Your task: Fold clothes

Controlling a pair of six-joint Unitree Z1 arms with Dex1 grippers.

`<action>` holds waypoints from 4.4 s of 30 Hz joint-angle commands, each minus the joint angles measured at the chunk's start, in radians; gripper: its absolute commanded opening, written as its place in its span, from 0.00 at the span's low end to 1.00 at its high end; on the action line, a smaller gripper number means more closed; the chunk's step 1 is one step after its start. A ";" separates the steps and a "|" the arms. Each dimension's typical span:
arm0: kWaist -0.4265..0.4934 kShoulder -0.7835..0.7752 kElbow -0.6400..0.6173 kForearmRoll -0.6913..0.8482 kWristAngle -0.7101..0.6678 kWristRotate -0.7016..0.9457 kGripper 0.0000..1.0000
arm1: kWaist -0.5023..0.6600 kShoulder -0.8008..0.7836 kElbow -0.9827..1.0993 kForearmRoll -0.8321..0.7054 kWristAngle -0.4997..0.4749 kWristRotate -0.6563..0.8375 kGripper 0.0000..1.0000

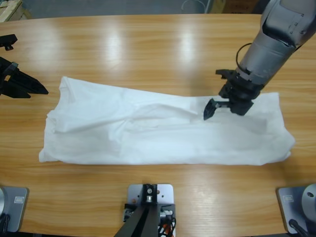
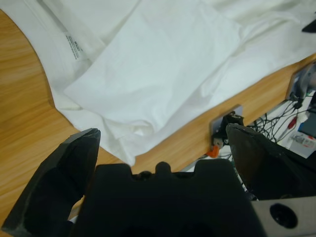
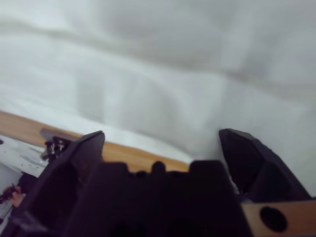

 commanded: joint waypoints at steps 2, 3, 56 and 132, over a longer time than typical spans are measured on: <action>-0.018 0.005 0.038 -0.011 0.002 0.011 1.00 | 0.109 -0.097 0.149 -0.043 0.010 0.109 0.95; -0.019 0.004 0.039 -0.010 0.002 0.011 1.00 | 0.120 -0.106 0.176 -0.065 0.016 0.125 0.95; -0.065 0.011 0.056 -0.015 0.000 0.012 0.99 | 0.449 0.412 -0.682 0.184 0.006 -0.015 0.97; -0.480 0.263 0.010 -0.191 0.220 -0.159 0.99 | -0.462 -0.538 0.450 -0.302 0.016 0.042 0.96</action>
